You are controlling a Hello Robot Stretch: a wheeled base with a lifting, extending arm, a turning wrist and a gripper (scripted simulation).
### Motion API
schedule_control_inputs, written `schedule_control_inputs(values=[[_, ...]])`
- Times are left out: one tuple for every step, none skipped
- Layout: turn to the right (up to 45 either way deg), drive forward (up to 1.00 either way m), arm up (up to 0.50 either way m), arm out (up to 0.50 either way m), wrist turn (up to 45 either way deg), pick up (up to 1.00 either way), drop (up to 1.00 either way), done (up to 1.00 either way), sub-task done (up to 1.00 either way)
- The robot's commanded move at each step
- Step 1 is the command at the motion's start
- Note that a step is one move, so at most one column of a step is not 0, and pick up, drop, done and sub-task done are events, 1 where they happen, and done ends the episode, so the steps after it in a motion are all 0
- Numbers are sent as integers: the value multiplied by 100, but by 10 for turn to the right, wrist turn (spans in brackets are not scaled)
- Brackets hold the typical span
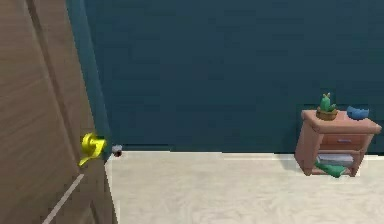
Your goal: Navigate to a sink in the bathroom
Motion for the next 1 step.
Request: schedule_control_inputs(values=[[360, 0, 0, 0, 0, 0, 0, 0, 0]])
